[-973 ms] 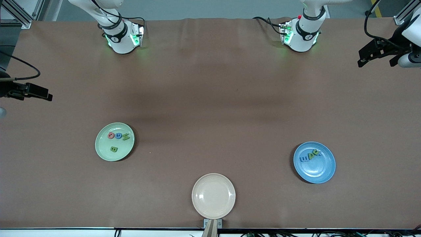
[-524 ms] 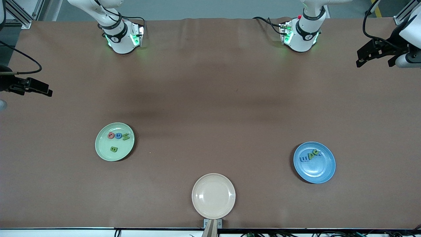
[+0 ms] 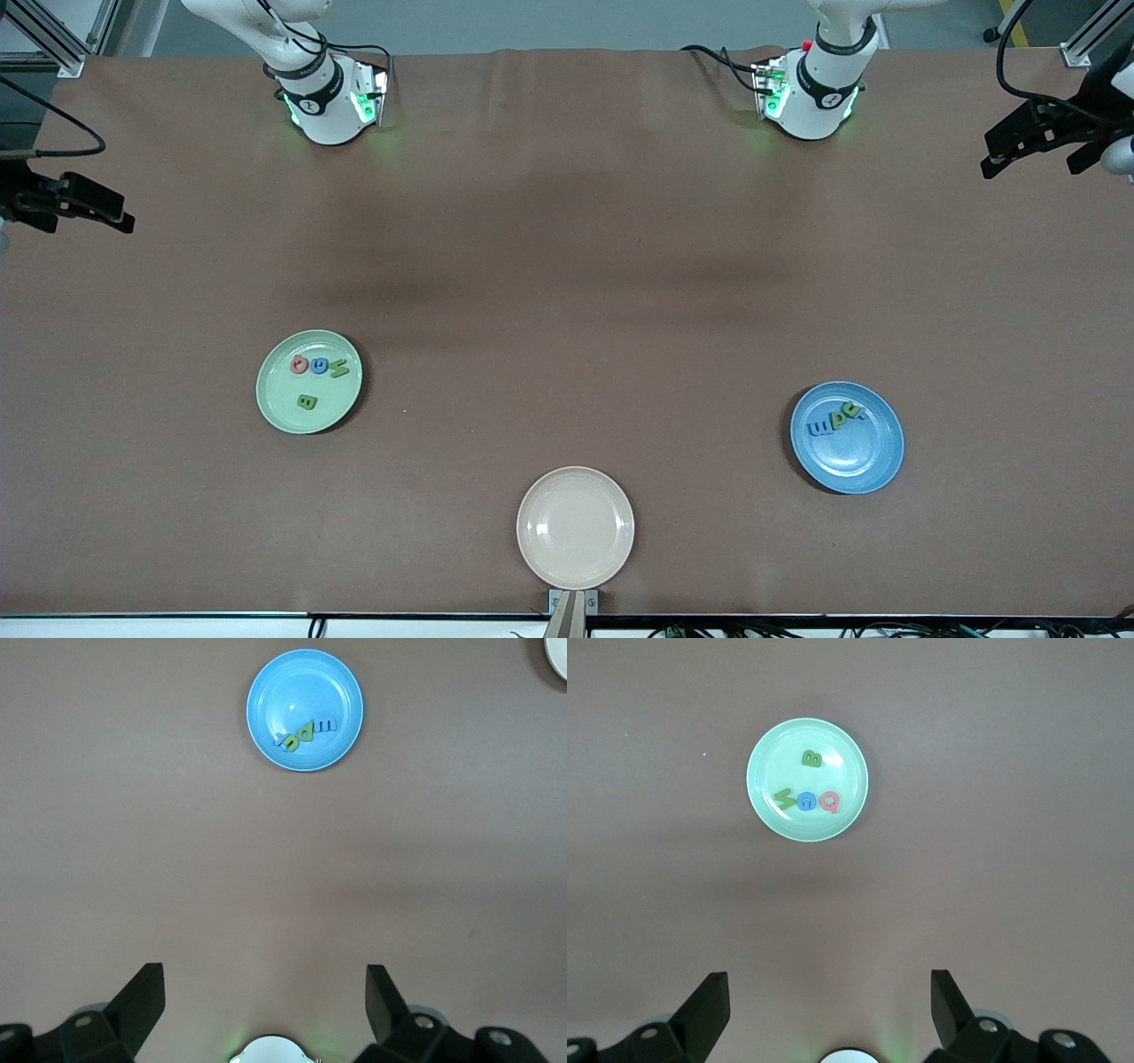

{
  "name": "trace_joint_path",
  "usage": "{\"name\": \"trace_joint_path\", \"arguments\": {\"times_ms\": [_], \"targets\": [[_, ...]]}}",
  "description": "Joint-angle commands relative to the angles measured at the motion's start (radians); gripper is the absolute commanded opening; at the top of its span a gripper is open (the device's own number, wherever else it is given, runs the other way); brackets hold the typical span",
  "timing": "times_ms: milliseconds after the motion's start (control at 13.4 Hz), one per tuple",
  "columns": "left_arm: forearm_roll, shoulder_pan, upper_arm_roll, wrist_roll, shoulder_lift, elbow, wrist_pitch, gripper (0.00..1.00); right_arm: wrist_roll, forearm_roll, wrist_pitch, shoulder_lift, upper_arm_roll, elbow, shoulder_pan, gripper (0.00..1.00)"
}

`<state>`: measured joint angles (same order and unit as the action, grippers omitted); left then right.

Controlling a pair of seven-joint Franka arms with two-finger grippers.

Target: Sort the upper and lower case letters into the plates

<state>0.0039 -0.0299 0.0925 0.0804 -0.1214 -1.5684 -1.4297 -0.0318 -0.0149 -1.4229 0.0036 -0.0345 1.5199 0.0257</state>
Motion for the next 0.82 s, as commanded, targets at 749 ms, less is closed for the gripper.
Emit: {"name": "trace_joint_path", "arguments": {"times_ms": [749], "targets": [[-0.002, -0.005, 0.004, -0.014, -0.007, 0.007, -0.002, 1.00, -0.010, 0.016, 0.084, -0.092, -0.018, -0.027, -0.027, 1.00]]}}
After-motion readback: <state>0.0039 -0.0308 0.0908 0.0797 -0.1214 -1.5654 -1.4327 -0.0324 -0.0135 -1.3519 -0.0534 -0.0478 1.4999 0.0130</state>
